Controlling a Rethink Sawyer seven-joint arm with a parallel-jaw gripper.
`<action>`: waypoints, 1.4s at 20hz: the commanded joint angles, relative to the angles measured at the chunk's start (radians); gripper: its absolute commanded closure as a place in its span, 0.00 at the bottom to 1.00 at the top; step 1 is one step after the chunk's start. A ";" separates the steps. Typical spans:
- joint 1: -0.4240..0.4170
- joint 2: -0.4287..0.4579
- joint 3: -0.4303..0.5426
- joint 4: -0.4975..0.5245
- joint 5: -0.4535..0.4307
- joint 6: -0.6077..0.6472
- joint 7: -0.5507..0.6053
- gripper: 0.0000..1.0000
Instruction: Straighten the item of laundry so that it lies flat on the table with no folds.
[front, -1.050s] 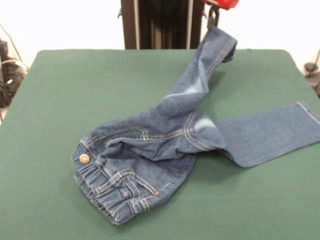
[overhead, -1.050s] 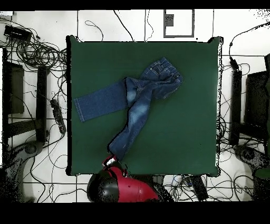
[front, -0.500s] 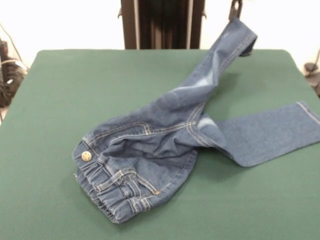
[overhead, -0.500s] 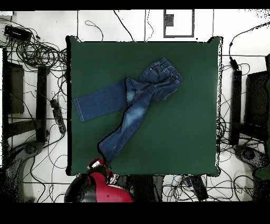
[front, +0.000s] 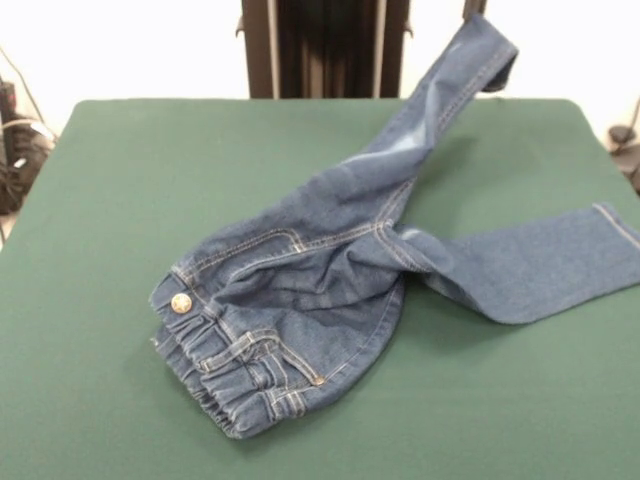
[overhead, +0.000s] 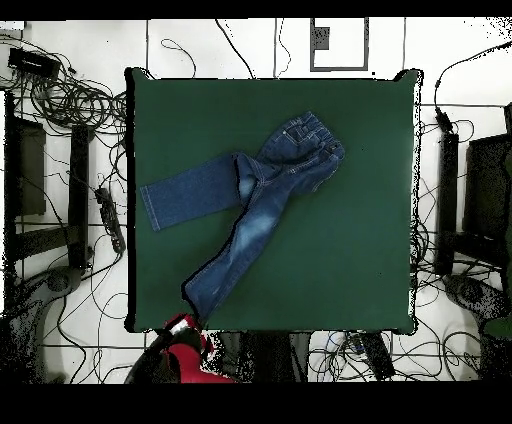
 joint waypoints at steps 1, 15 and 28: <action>-0.040 0.138 0.236 0.156 -0.005 -0.172 0.427 1.00; 0.042 0.116 0.132 0.080 0.011 -0.117 0.319 0.00; 0.084 -0.040 -0.129 -0.319 -0.128 0.389 0.081 0.00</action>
